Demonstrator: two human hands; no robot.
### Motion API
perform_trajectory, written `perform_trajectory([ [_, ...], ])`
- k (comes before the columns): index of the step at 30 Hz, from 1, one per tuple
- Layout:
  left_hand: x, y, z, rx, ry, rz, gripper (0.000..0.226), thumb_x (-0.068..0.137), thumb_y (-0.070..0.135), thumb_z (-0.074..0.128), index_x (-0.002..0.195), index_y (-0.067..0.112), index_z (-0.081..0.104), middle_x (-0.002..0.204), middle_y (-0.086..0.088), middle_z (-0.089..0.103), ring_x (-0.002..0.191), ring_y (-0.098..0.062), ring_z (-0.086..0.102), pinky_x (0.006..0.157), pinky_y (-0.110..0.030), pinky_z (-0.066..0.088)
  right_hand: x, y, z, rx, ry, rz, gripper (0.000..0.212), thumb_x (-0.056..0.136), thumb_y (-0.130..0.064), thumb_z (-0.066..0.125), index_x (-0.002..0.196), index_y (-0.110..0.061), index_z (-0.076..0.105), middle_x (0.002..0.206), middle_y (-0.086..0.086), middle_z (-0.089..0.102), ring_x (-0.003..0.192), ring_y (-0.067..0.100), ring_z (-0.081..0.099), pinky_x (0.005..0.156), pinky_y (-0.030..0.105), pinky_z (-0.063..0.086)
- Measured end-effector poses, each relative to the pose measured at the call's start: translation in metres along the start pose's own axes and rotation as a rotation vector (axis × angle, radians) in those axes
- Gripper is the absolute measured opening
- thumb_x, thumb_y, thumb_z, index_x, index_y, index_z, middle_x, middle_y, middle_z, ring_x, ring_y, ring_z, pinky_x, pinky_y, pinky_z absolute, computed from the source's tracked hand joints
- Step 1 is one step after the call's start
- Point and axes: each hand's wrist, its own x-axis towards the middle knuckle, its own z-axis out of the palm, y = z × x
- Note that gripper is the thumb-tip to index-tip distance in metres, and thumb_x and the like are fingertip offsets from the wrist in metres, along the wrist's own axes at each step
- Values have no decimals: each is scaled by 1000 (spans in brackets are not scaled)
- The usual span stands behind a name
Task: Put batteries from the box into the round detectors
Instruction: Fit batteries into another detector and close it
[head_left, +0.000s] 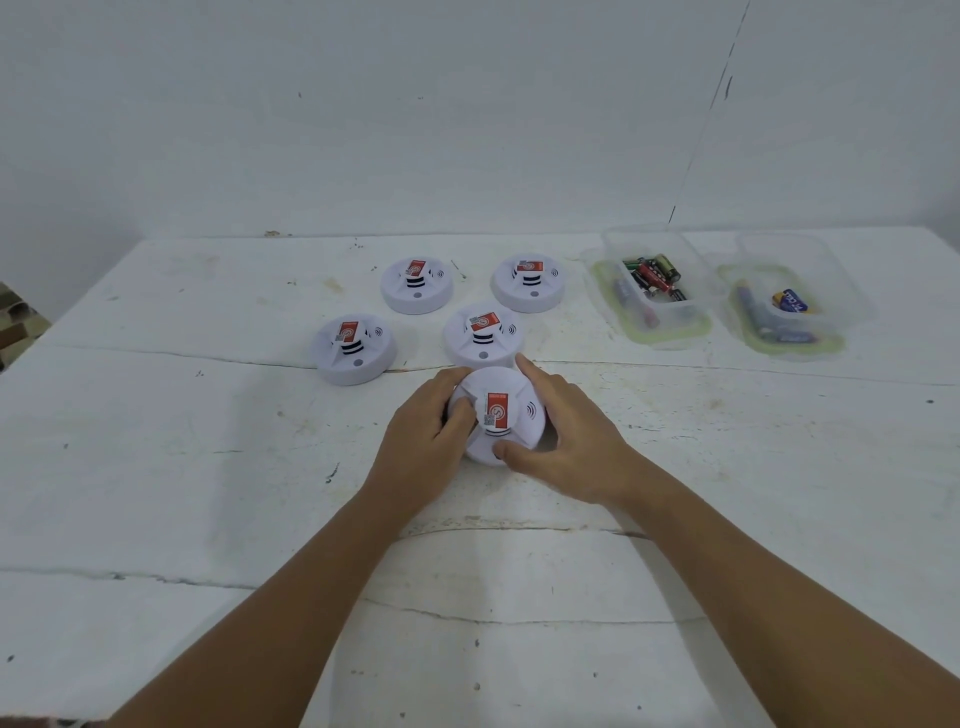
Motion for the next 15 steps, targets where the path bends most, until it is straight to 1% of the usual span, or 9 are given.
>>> perform_trajectory([
  [1, 0, 0, 0, -3, -1, 0, 35, 103, 23, 43, 128, 31, 64, 112, 12, 71, 105, -9, 65, 85, -30, 56, 0, 0, 1, 6, -5, 6, 85, 85, -40, 80, 154, -43, 30, 114, -28, 51, 110, 1, 49, 91, 19, 44],
  [3, -1, 1, 0, -7, -1, 2, 35, 105, 17, 44, 129, 31, 64, 112, 12, 71, 105, -9, 65, 85, -28, 56, 0, 0, 2, 3, -8, 9, 87, 84, -43, 79, 155, -43, 29, 117, -22, 54, 111, 2, 49, 92, 22, 45],
  [5, -1, 1, 0, -4, 1, 11, 36, 104, 15, 44, 129, 30, 65, 112, 12, 71, 105, -9, 65, 85, -26, 55, -1, 1, 2, -1, -3, 7, 86, 83, -46, 77, 154, -48, 27, 121, -18, 56, 112, 3, 50, 92, 26, 46],
  [7, -1, 2, 0, -7, 1, 14, 36, 104, 16, 44, 129, 29, 64, 113, 12, 70, 105, -9, 65, 84, -24, 55, 0, 2, 1, 3, -3, 6, 87, 84, -43, 79, 154, -47, 28, 120, -21, 55, 112, 1, 49, 92, 23, 44],
  [9, -1, 2, 0, -13, 1, 13, 35, 104, 17, 43, 130, 29, 64, 112, 11, 70, 105, -9, 65, 83, -22, 54, 0, 2, 1, 8, -5, 1, 87, 84, -41, 80, 154, -48, 28, 117, -30, 51, 113, -4, 48, 91, 18, 42],
  [10, -1, 2, 0, -13, 1, 11, 35, 104, 16, 43, 129, 29, 64, 111, 11, 70, 104, -9, 65, 83, -23, 54, 0, 1, 1, 13, -5, -8, 85, 84, -41, 79, 152, -51, 28, 117, -30, 51, 113, -4, 48, 91, 19, 43],
  [11, -2, 2, 0, -11, 1, 7, 35, 104, 15, 44, 129, 30, 64, 111, 11, 71, 104, -9, 65, 83, -25, 55, 0, 1, 1, 16, -6, -16, 83, 84, -42, 78, 150, -52, 29, 117, -26, 54, 112, -2, 49, 91, 23, 45],
  [13, -2, 3, 0, -12, 2, 1, 35, 105, 14, 44, 128, 31, 64, 111, 12, 71, 104, -10, 65, 85, -29, 56, -1, 0, 1, 7, -5, -18, 83, 84, -43, 78, 151, -48, 30, 117, -17, 57, 109, 1, 51, 92, 30, 49],
  [15, -2, 3, 0, -19, 1, -3, 35, 105, 14, 44, 128, 31, 64, 112, 12, 71, 105, -10, 65, 86, -31, 56, -1, -1, 0, 1, -3, -26, 81, 84, -41, 79, 149, -49, 31, 116, -19, 57, 109, 2, 51, 92, 31, 49],
])
